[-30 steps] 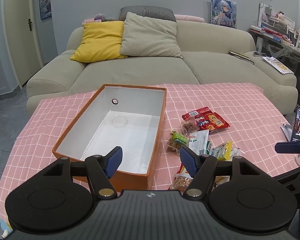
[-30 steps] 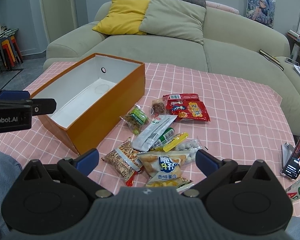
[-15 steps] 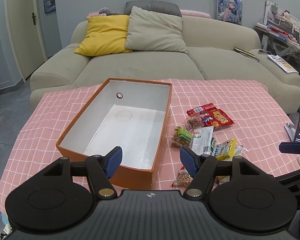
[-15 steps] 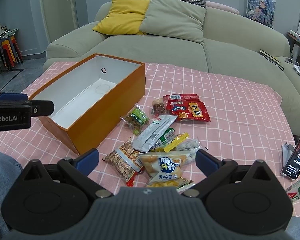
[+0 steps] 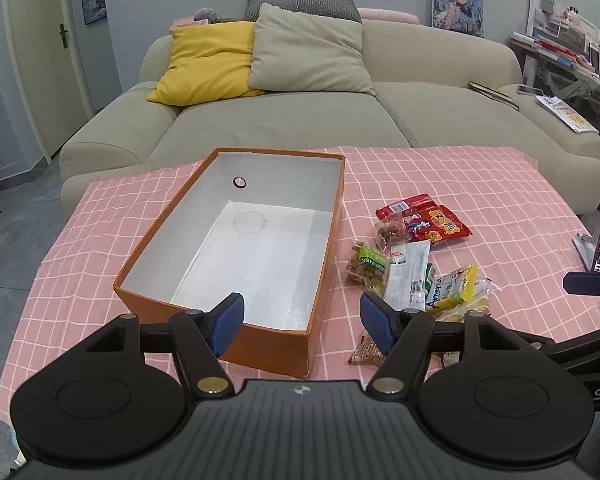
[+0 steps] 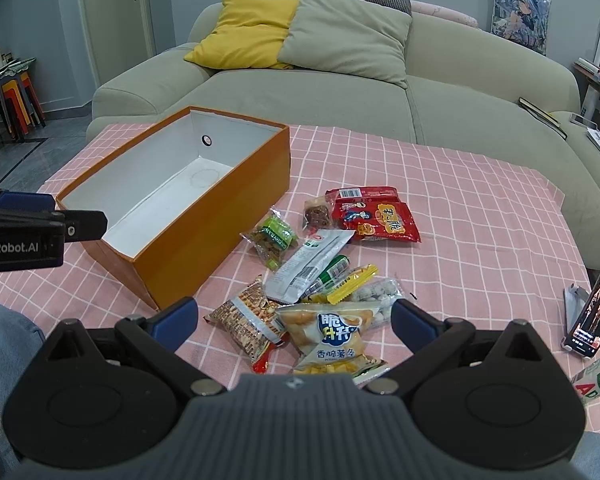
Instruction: Organize snacks
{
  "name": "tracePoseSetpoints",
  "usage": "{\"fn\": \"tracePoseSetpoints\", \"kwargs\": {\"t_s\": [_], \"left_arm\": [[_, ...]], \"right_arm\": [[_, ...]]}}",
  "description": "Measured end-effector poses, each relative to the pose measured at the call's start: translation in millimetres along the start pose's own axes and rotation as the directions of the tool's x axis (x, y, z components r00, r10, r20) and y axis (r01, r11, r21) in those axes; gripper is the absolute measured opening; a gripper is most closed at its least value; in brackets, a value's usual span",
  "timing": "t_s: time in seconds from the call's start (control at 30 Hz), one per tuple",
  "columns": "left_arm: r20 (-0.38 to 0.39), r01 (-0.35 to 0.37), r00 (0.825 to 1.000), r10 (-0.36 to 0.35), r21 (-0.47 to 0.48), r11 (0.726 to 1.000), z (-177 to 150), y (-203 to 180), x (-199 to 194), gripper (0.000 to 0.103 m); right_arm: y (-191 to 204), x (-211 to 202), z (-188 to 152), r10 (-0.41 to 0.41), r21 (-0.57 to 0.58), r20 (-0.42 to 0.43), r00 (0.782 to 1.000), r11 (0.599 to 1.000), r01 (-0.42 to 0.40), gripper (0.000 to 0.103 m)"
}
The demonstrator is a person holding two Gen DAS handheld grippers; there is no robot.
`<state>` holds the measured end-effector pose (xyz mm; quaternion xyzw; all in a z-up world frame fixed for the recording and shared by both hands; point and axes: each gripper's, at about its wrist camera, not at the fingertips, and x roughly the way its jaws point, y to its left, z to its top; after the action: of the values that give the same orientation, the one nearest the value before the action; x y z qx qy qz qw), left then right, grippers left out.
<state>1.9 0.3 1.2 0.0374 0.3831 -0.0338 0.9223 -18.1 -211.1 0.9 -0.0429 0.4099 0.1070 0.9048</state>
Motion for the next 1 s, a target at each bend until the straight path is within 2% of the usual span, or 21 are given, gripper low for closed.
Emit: {"fn": "tracePoseSetpoints", "kwargs": {"t_s": [0.6,0.9,0.97,1.0], "left_arm": [[-0.024,-0.004,1.000,0.005,0.006,1.000,1.2,-0.4,5.6,0.078],[-0.043,-0.005,0.999,0.005,0.008,1.000,2.9,-4.1,9.8,0.079],[-0.056,0.003,0.998,-0.002,0.014,1.000,2.8,-8.2,12.1,0.079],[-0.061,0.008,0.998,-0.007,0.018,1.000,2.4,-11.3,13.2,0.079]], "right_arm": [[-3.8,5.5,3.1,0.008,0.019,-0.013,1.000,1.000,-0.007,0.099],[-22.5,14.2,9.4,0.039,0.043,-0.008,0.999,0.998,-0.039,0.099],[-29.7,18.4,9.2,0.047,0.049,-0.014,0.999,0.998,-0.047,0.097],[-33.7,20.6,8.0,0.049,0.048,-0.018,0.999,0.998,-0.048,0.091]]}}
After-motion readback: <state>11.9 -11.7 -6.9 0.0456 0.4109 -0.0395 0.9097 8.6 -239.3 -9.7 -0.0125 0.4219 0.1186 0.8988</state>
